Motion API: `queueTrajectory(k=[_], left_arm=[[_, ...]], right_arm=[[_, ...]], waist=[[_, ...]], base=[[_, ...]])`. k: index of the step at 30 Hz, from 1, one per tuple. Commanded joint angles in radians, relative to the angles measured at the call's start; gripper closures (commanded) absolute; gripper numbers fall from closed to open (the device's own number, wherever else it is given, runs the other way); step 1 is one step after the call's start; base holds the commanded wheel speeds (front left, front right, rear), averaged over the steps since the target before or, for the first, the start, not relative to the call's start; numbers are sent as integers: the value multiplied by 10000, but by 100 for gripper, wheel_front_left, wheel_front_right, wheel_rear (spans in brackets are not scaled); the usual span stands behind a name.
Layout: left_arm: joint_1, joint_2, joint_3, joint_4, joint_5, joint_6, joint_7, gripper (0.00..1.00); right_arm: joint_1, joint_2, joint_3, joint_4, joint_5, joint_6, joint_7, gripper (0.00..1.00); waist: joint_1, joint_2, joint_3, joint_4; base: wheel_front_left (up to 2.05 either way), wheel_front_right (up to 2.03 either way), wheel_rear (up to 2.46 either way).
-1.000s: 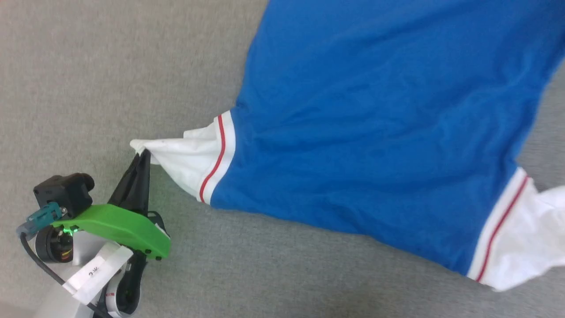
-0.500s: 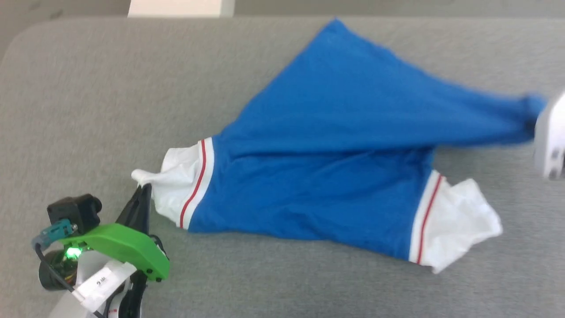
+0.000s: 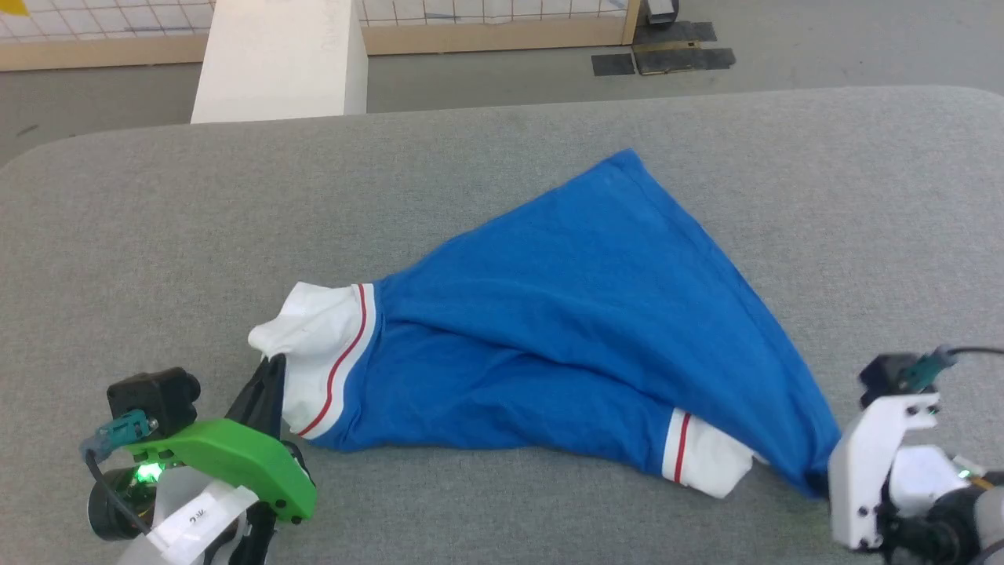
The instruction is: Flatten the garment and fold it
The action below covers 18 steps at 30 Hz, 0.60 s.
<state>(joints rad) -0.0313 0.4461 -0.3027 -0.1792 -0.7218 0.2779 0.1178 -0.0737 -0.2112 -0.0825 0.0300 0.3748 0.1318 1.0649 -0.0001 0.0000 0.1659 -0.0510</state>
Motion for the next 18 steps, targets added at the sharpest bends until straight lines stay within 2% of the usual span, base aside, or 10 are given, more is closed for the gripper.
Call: queueTrajectory(k=[1, 7, 8, 9, 18], left_arm=[[100, -8, 6, 1, -54, 23, 10, 100], [-6, -67, -18, 91, -107, -13, -18, 100], [-12, -72, -19, 107, -114, -16, -24, 100], [-12, -76, -17, 127, -121, -17, -35, 100], [144, -22, 27, 193, -178, 33, -56, 100]], right_arm=[[183, 153, 113, 136, 63, -11, 46, 100], [316, 472, 284, 563, 145, -11, -108, 100], [261, 489, 277, 547, 148, -11, -239, 73], [195, 460, 289, 534, 137, -11, -361, 0], [-468, 310, -555, -334, 372, -11, -1268, 0]], waist=[[1, 0, -3, -23], [1, 0, 81, 9], [1, 0, 78, 1], [1, 0, 64, -16], [1, 0, -236, -159]], base=[[0, 0, 0], [0, 0, 0], [0, 0, 0], [0, 0, 0], [0, 0, 0]])
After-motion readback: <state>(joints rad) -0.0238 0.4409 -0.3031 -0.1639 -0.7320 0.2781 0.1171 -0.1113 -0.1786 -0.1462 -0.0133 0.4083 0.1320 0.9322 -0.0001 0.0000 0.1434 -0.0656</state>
